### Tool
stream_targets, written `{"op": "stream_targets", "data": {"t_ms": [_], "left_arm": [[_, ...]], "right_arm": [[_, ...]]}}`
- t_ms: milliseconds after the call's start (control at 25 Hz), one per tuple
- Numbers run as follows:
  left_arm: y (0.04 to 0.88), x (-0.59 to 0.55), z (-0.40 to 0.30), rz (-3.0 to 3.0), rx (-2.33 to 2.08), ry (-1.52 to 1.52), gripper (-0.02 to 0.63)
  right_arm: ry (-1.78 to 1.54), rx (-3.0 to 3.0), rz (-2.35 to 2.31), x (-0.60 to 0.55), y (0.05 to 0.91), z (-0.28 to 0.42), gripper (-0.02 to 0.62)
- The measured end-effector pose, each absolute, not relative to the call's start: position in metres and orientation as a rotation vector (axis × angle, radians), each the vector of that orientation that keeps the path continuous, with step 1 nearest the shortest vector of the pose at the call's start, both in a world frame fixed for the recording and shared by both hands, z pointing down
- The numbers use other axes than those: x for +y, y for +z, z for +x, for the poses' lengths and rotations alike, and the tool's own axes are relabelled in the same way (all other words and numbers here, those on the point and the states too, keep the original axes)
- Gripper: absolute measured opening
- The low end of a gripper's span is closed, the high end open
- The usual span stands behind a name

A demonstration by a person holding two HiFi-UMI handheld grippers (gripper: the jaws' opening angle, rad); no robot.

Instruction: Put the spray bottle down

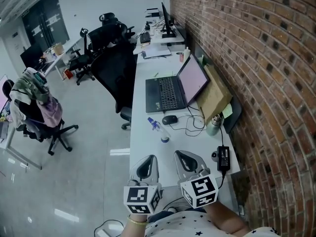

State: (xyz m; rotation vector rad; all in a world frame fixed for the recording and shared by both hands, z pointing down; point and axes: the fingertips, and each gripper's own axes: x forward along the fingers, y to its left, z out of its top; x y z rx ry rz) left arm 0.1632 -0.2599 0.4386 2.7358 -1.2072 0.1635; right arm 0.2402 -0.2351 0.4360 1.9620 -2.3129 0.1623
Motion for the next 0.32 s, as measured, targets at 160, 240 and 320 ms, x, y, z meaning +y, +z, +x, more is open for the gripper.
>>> {"op": "stream_targets", "data": {"t_ms": [160,240,320], "left_arm": [[0.4401,-0.2577,0.1632,2.735,-1.202,0.173,0.008],[0.4422,-0.2551,0.1642,2.738,-1.193,0.181,0.008],[0.4446,-0.2524,0.1656,2.743,-1.186,0.19,0.008]], "right_arm": [[0.16,-2.312,1.963,-0.2327,0.4361,0.2392,-0.002],[0.161,-2.308,1.966,-0.2308,0.4369,0.2396,-0.002],[0.164,-2.304,1.972,-0.2291,0.4382,0.2408,-0.002]]}}
